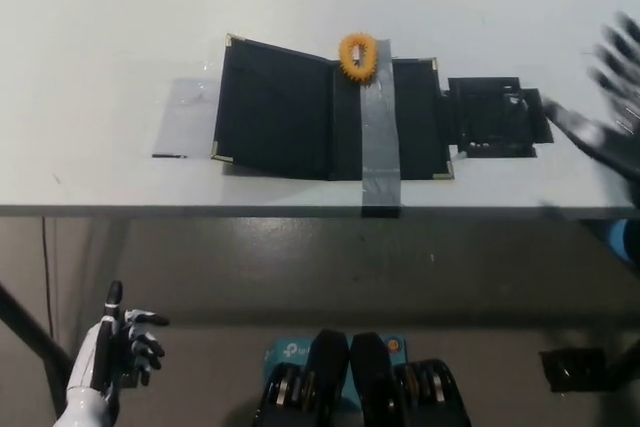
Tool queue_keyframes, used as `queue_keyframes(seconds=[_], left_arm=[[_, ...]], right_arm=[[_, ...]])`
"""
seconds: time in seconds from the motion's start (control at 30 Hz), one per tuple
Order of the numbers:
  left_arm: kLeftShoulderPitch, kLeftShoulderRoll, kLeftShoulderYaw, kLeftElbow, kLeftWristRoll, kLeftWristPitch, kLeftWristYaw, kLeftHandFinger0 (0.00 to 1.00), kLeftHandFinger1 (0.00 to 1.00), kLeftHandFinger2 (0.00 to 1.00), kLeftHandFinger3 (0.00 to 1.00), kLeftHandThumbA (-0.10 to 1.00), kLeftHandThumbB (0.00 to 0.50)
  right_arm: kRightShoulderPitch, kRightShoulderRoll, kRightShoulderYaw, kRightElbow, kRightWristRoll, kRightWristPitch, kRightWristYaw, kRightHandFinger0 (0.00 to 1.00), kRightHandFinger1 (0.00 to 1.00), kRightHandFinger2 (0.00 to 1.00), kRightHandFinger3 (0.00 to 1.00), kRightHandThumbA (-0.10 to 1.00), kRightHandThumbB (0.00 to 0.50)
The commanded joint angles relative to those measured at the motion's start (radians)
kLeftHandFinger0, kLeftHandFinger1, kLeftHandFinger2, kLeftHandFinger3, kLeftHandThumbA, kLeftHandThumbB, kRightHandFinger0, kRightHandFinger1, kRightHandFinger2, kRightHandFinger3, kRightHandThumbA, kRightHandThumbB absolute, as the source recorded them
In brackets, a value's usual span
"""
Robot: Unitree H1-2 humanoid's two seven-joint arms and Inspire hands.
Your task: The robot uses its right hand to push the cover of the diary kept in the middle of the desk towards the left to open it
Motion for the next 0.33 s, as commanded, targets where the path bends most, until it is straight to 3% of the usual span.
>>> queue_keyframes(seconds=[0.0, 0.2, 0.23, 0.3], left_arm=[[0.0, 0.013, 0.031, -0.033, -0.012, -0.016, 0.017, 0.13, 0.21, 0.22, 0.39, 1.0, 0.424], [0.01, 0.015, 0.031, -0.037, 0.001, -0.021, 0.021, 0.11, 0.18, 0.19, 0.38, 1.0, 0.393], [0.011, 0.015, 0.032, -0.037, 0.002, -0.022, 0.022, 0.1, 0.16, 0.19, 0.37, 1.0, 0.391], [0.011, 0.014, 0.034, -0.038, 0.001, -0.02, 0.02, 0.1, 0.16, 0.19, 0.37, 1.0, 0.406]], right_arm=[[0.083, -0.041, -0.076, -0.077, -0.111, -0.268, 0.024, 0.94, 1.0, 1.0, 1.0, 0.93, 0.138], [0.195, -0.009, -0.123, -0.016, -0.087, -0.339, 0.031, 0.95, 1.0, 1.0, 1.0, 0.87, 0.121], [0.235, -0.005, -0.117, 0.003, -0.102, -0.364, 0.035, 0.96, 1.0, 1.0, 1.0, 0.85, 0.157], [0.253, -0.001, -0.115, 0.025, -0.107, -0.395, 0.041, 0.97, 1.0, 1.0, 1.0, 0.83, 0.151]])
